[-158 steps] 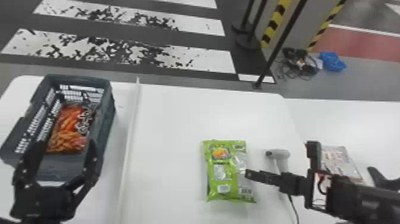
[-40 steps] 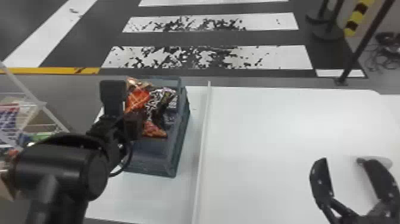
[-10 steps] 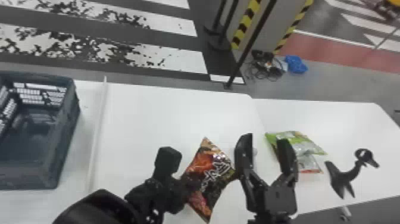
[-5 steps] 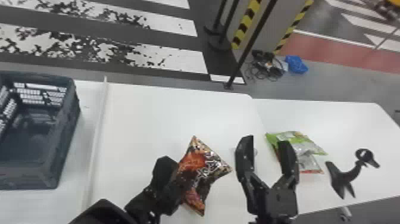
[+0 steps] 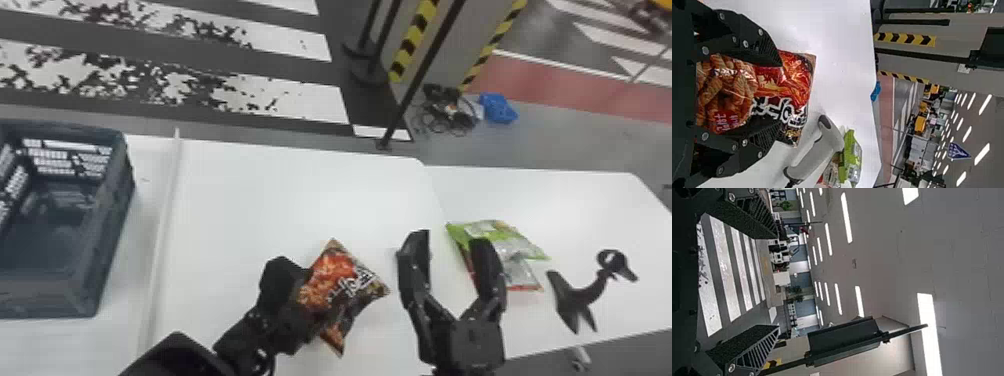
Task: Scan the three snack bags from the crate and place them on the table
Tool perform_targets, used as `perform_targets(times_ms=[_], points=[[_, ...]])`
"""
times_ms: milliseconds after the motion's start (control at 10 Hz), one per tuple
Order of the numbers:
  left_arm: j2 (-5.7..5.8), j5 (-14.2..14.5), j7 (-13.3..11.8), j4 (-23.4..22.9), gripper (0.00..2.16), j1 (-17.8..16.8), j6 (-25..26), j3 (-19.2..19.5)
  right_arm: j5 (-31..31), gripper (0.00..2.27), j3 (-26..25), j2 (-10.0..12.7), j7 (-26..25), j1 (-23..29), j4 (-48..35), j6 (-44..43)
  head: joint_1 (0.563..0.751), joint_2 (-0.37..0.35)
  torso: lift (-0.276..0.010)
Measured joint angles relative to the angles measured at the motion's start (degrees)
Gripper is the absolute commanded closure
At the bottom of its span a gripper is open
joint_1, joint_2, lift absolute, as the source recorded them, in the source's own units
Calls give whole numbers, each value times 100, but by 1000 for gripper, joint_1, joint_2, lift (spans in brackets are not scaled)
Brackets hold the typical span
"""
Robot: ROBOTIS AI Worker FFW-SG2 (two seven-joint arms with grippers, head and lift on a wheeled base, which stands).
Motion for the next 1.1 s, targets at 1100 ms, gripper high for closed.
perform_targets(times_ms=[1100], points=[[846,-659,756,-3491,66,2783,-1555,2781,99,110,168,-18,142,-78,440,-123,695,-249,-37]])
